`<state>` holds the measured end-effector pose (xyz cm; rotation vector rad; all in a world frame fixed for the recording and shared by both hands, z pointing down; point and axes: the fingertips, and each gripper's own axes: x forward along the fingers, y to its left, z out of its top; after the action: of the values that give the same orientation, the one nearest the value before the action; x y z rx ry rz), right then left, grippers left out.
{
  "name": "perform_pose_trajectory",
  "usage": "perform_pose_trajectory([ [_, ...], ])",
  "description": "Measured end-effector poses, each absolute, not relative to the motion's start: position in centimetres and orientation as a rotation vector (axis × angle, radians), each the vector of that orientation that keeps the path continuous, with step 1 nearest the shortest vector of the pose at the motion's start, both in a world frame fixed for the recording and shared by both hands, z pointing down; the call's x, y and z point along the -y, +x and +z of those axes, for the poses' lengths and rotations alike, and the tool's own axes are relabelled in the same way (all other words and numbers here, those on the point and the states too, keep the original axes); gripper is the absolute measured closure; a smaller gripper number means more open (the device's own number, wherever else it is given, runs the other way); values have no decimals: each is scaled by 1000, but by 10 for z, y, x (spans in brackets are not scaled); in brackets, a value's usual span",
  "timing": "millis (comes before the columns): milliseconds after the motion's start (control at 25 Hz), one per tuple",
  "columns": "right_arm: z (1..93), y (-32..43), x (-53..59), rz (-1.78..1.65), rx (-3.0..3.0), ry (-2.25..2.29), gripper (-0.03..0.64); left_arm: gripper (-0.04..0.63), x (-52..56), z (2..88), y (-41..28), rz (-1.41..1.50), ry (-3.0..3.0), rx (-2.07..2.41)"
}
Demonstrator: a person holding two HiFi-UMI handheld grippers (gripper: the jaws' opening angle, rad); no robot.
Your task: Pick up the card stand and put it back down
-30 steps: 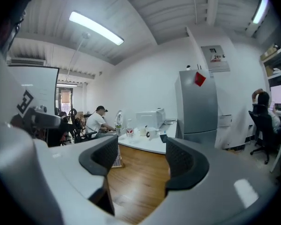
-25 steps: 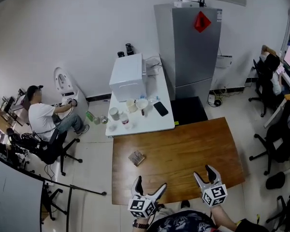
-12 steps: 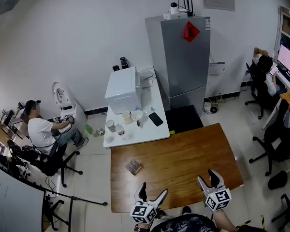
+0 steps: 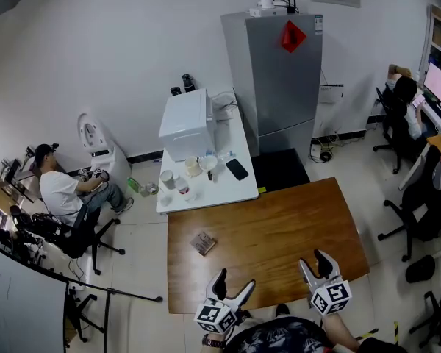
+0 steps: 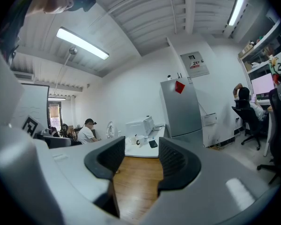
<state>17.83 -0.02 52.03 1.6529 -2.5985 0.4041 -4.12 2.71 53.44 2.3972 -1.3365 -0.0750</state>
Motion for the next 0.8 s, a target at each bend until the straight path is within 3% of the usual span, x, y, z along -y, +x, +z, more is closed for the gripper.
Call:
perform_pose_trajectory([
  [120, 520, 176, -1, 391, 2601, 1659, 525, 155, -27, 529, -39, -98, 2404, 1313],
  [800, 504, 143, 14, 383, 2684, 1571, 545, 169, -19, 530, -72, -197, 2290, 1389],
])
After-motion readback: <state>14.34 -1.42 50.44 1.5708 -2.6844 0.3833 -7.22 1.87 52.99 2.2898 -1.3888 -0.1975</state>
